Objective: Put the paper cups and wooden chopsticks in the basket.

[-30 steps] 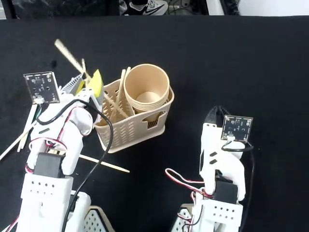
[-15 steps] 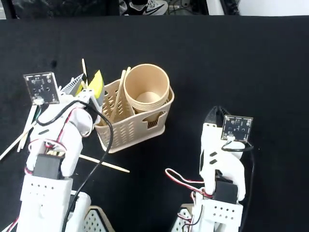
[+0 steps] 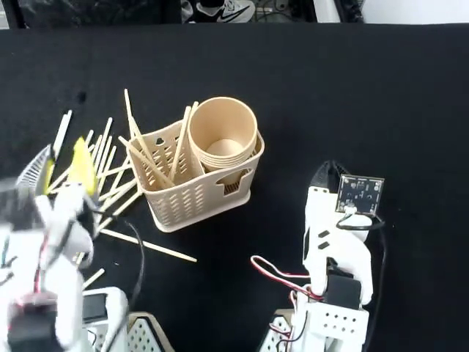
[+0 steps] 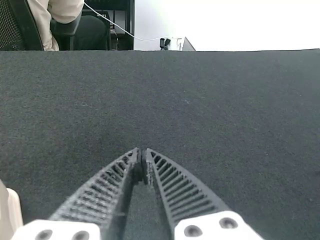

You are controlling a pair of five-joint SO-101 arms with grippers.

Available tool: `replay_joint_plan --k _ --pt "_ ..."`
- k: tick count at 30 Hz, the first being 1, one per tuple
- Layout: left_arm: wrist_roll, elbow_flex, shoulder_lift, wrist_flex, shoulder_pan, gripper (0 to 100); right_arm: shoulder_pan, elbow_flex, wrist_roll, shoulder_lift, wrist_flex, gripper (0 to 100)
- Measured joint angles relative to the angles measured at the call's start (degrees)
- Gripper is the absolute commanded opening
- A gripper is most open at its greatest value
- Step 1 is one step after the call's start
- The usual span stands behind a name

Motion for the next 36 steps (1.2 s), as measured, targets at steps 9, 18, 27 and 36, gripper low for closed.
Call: replay_joint_plan --k 9,18,27,36 --pt "-16.4 -6.9 28.0 12.9 -9.8 15 0.0 0.0 0.0 0.0 0.0 1.3" --pt "-40.1 -9.4 27.6 28.8 -1.1 15 0.0 0.0 0.0 0.0 0.0 1.3" --pt "-45.3 7.1 18.6 12.2 0.0 15 0.0 0.0 0.0 0.0 0.0 1.3" --pt "-40.6 18.2 18.0 0.3 0.7 15 0.0 0.0 0.0 0.0 0.0 1.3"
